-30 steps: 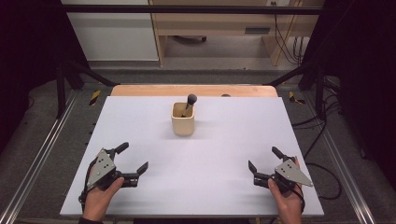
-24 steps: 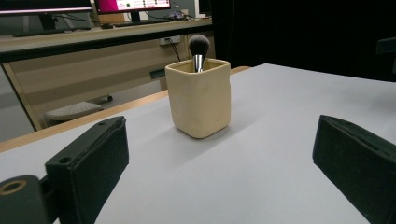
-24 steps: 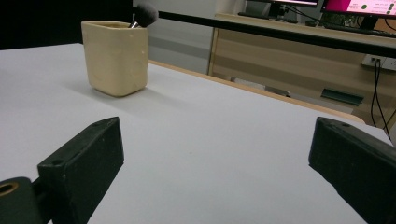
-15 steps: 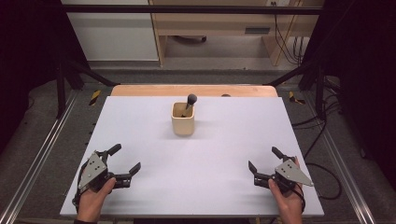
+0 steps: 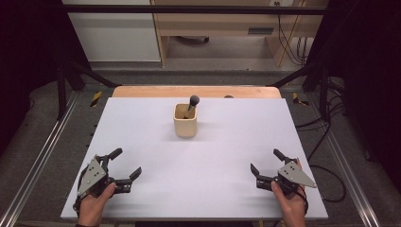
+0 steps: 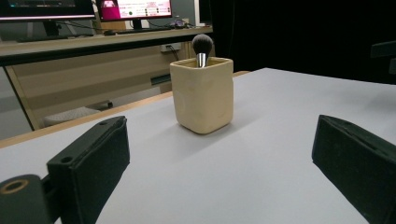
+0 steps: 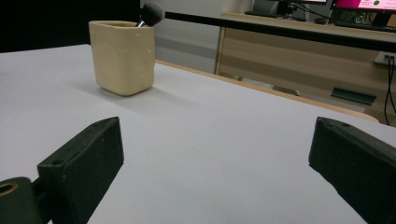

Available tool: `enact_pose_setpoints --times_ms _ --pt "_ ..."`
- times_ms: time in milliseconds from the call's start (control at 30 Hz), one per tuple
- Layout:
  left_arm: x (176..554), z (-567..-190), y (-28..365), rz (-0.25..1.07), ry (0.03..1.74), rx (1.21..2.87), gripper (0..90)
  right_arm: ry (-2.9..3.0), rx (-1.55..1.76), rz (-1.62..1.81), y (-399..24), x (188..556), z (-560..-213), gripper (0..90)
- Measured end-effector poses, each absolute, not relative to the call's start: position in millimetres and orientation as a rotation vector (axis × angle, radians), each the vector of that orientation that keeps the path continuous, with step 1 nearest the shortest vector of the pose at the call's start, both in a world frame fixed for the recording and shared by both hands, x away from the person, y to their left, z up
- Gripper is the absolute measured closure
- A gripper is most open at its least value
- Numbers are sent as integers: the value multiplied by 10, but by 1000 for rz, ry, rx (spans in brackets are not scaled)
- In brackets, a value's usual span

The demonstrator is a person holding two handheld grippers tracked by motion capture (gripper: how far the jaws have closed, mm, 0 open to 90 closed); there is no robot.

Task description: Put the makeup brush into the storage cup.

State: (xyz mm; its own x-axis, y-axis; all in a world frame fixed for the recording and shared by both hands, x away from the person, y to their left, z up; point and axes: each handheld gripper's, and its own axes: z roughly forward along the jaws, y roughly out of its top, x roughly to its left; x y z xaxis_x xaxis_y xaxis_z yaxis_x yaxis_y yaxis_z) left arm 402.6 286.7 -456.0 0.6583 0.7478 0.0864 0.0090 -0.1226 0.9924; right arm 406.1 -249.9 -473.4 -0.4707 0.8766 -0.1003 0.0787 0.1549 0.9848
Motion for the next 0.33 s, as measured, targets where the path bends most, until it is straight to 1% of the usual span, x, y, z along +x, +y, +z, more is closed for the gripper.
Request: enact_pose_setpoints --times_ms 333 --pt "3984 -4575 2846 731 650 1590 35 1689 939 1387 -2512 4076 -4746 36"
